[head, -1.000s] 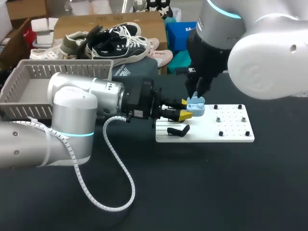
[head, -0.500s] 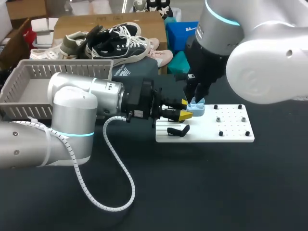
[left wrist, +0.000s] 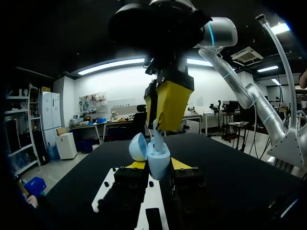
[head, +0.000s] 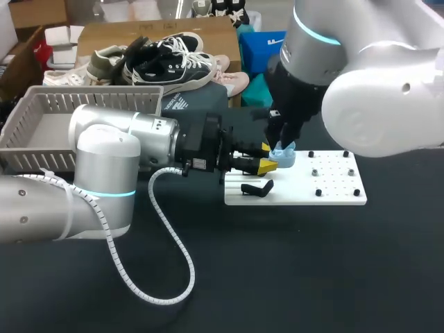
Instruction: Pick up each earbud case from the left stands, insert the matching earbuds, close the lid, and place the case in the box.
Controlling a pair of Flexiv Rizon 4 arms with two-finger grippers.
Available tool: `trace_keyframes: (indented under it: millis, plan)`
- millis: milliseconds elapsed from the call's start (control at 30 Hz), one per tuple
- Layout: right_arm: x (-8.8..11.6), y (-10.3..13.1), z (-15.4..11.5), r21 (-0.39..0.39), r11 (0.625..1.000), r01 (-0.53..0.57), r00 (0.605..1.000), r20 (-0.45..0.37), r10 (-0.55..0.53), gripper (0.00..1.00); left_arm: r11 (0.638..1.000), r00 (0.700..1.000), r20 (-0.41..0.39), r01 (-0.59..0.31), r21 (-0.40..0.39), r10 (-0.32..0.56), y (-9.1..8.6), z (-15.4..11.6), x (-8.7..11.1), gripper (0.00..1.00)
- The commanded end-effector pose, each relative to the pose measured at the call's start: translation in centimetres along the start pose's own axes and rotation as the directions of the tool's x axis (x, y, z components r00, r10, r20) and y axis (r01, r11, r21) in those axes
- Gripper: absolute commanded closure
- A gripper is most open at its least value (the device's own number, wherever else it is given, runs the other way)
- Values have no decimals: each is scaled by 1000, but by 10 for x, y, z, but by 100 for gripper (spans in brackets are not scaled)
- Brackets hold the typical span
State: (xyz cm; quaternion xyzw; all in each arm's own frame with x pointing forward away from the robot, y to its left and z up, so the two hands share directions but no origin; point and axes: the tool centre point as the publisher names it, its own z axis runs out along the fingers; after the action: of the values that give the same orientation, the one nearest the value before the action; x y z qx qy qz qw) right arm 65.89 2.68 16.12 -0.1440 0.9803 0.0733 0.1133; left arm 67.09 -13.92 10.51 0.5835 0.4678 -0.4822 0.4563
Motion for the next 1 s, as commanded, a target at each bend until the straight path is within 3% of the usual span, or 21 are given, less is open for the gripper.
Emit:
trace_keyframes:
  millis: [33,1000]
  plan:
    - [1,1,3,7,1000,-3,1000,7,2,100,1000,1000,1,-1,-3,1,0,0,1,100]
    - [4,-2,9,8,1000,-15,999,35,15,100,1000,1000,1,-1,-3,1,0,0,1,100]
